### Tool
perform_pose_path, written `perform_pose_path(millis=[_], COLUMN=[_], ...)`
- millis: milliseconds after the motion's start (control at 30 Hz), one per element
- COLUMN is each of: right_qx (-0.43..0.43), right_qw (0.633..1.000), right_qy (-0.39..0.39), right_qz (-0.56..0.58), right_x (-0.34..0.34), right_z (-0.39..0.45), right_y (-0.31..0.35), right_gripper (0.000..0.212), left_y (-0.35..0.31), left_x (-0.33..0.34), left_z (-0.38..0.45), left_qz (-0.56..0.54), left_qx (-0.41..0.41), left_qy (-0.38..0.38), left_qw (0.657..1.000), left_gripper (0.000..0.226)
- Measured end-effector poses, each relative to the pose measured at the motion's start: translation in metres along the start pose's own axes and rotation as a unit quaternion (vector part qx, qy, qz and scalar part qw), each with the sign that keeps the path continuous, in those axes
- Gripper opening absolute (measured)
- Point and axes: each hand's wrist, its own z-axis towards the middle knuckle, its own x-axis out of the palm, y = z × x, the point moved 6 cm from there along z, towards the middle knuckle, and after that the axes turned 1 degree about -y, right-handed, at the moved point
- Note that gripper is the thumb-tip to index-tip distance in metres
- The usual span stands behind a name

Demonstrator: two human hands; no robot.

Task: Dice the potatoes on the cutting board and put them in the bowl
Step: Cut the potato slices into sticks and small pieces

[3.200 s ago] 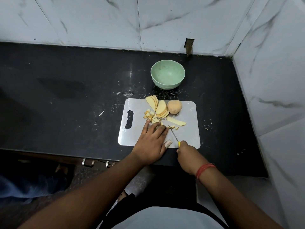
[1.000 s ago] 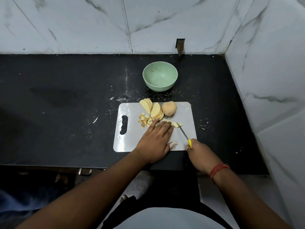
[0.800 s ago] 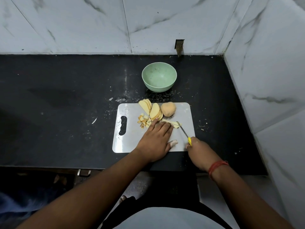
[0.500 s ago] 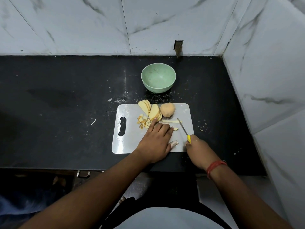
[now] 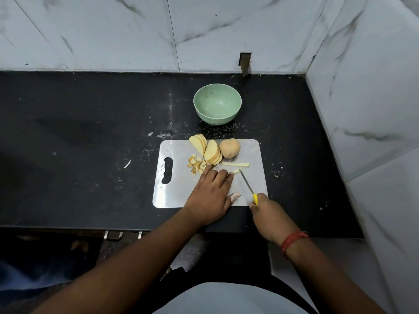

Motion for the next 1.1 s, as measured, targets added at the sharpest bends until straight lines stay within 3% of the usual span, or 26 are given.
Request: perform_pose_path(millis=[200, 567, 833, 1100], right_qx=[-0.004, 0.011, -0.017, 0.009], right_qw=[1.000, 0.995, 1.000, 0.996], right_qy=[-0.001, 0.064, 0.022, 0.051], right_qz=[-0.024, -0.081, -0.012, -0.068], right_x=[-0.002, 0.008, 0.001, 0.007], right_z=[0.002, 0.012, 0.000, 0.017], right_y=[0.007, 0.005, 0.004, 0.016], right_gripper=[0.016, 0.008, 0.011, 0.008], left_y=[0.004, 0.003, 0.004, 0.005], left_x=[0.002, 0.000, -0.001, 0.000], left_z=[-0.008, -0.008, -0.009, -0.009], left_qz=[-0.005, -0.021, -0.034, -0.028], left_qx=[0.012, 0.001, 0.002, -0.003], left_qy=[-0.006, -0.012, -0.027, -0.017], left_qw=[1.000, 1.000, 0.999, 0.999], left_gripper=[0.061, 0.058, 0.057, 0.057])
